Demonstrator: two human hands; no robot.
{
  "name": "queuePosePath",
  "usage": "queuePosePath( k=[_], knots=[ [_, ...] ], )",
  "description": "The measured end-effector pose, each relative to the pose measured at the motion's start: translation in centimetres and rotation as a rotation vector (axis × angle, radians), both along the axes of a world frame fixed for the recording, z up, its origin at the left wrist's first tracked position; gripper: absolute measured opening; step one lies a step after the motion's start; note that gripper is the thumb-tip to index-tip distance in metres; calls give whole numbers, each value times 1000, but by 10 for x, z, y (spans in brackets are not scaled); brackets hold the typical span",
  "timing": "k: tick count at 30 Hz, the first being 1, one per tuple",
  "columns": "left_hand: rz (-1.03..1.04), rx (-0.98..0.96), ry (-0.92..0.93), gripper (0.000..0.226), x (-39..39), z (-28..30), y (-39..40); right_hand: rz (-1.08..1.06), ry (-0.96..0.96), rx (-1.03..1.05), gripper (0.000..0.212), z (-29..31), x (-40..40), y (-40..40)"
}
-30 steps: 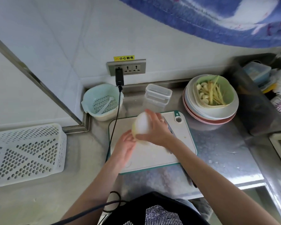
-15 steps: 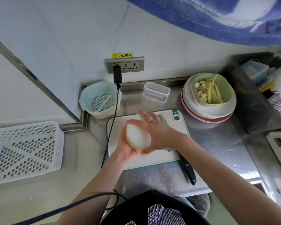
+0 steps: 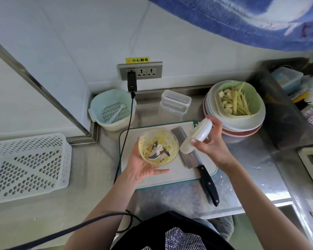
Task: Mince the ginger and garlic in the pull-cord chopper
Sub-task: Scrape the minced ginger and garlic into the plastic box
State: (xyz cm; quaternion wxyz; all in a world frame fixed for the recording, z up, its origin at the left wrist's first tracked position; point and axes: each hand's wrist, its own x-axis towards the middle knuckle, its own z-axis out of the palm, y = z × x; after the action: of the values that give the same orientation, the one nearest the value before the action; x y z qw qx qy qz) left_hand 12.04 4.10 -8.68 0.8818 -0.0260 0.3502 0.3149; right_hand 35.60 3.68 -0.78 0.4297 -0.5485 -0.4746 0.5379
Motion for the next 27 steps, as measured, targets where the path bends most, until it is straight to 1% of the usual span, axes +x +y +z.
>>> queuePosePath(
  k=[3, 5, 7, 11, 14, 16, 19, 22, 23, 25, 26, 27],
  knots=[
    [30, -6, 73, 85, -4, -5, -1, -3, -113, -48, 93, -23, 4, -14],
    [6, 1, 143, 87, -7, -6, 0, -26, -167, -82, 91, -36, 4, -23],
    [-36, 11, 197, 83, -9, -5, 2, -92, -221, -102, 89, -47, 4, -30],
    [-62, 4, 309, 69, -9, -5, 3, -205, -328, -121, 91, -62, 6, -42],
    [-16, -13, 327, 60, -8, -7, 6, -221, -335, -93, 96, -72, 7, -48],
    [-19, 7, 380, 59, -5, -8, 9, -174, -363, -75, 103, -75, 9, -51],
    [-77, 29, 551, 51, 7, 0, 12, -119, -444, -85, 115, -79, 16, -57],
    [-130, 32, 726, 51, 16, 6, 17, -134, -549, -81, 115, -84, 23, -63],
    [-142, 59, 817, 52, 17, 6, 20, -143, -571, -78, 113, -86, 24, -65],
    [-192, 173, 983, 51, 18, 4, 25, -162, -596, -66, 113, -88, 25, -66],
    [-197, 193, 1007, 49, 18, 5, 27, -173, -604, -59, 114, -88, 25, -66],
    [-200, 173, 992, 44, 17, 7, 27, -186, -607, -50, 115, -88, 24, -66]
  ],
)
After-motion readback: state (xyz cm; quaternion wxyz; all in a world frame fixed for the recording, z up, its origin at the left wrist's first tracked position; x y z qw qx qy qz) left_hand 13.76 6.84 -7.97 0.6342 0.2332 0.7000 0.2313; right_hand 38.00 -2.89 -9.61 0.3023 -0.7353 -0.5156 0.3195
